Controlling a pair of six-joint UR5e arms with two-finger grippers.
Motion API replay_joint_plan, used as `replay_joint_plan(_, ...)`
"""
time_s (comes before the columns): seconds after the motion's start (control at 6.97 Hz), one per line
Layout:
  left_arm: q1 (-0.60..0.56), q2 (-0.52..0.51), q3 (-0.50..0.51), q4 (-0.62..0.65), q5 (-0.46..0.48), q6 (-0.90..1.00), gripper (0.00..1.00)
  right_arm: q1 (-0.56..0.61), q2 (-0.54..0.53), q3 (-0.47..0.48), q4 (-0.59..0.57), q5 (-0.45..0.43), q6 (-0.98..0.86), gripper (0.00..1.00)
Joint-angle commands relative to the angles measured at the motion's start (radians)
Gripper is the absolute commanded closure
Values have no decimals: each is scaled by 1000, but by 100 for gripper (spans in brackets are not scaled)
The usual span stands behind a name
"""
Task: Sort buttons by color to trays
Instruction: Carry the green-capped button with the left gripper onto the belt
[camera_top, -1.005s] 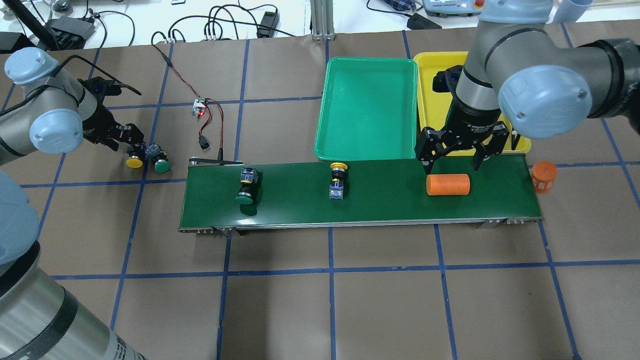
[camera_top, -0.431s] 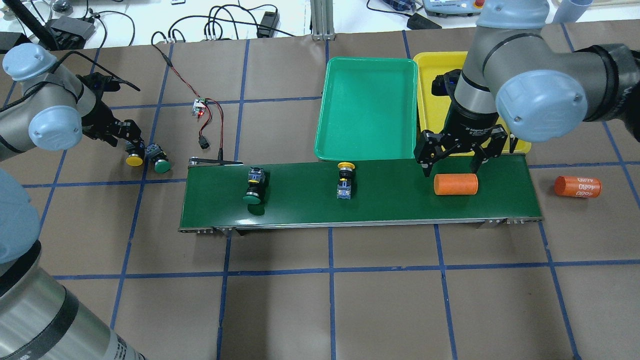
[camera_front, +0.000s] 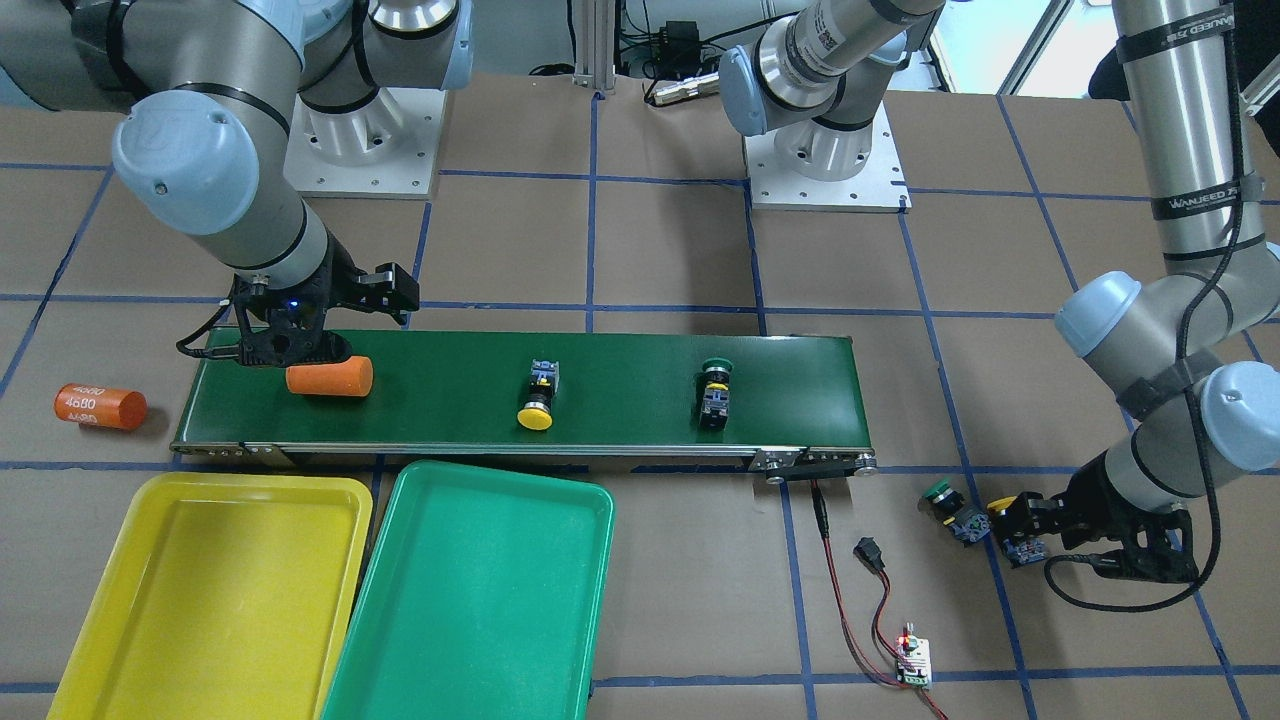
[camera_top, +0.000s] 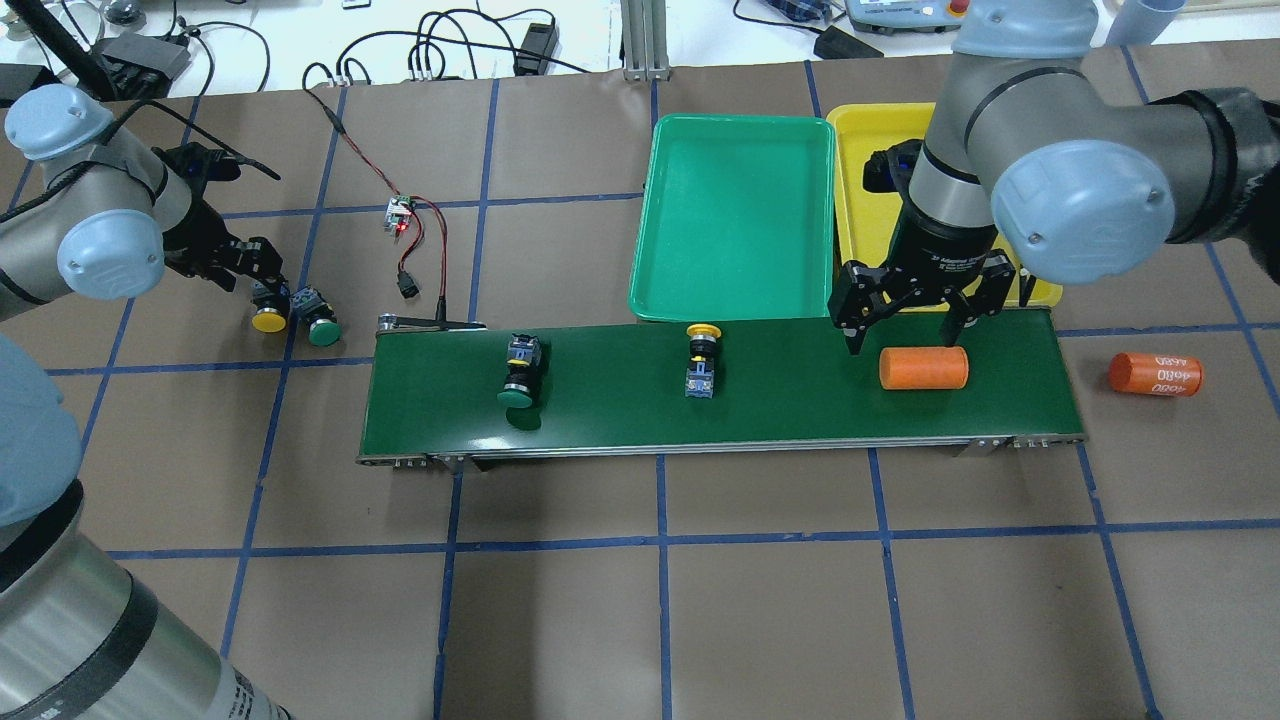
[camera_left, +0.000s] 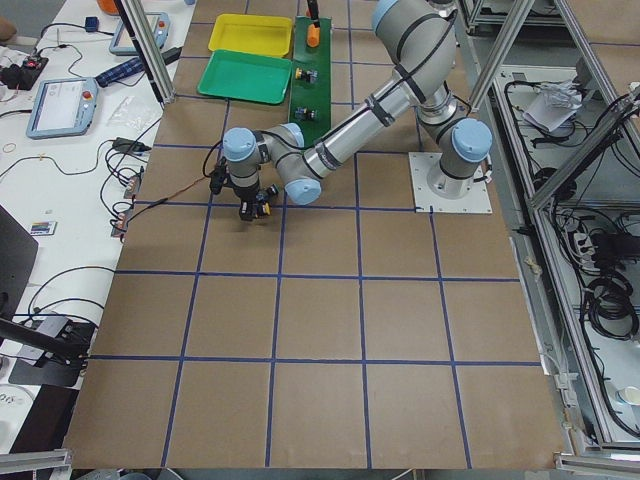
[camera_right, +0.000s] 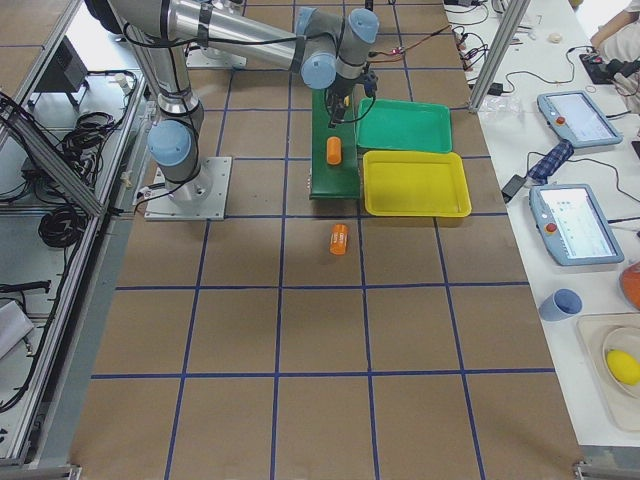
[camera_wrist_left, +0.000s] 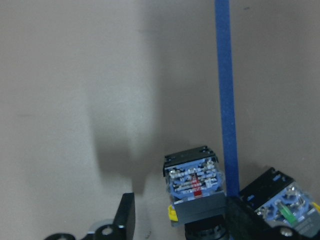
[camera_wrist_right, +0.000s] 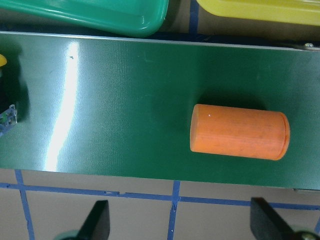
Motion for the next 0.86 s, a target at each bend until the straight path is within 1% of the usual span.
replay_joint_plan(0.0,1,-24,1,0,1,-4,30,0,1,0,-3,5,14,0)
replay_joint_plan(0.14,1,-33,1,0,1,-4,33,0,-1,2,-16,5,15,0)
replay_joint_plan(0.29,1,-38,1,0,1,-7,48,0,-1,5,-17,13,36,0)
replay_joint_plan(0.43,1,-38,1,0,2,-7,91,3,-4,18,-43,13,55,0)
replay_joint_plan(0.57,0,-23,-1,-1,2,-4,100,3,-5,26,-54,11,55,0)
replay_joint_plan(0.72,-11,5,-4,-13,12,-2,100,5,-5,34,-89,13,57,0)
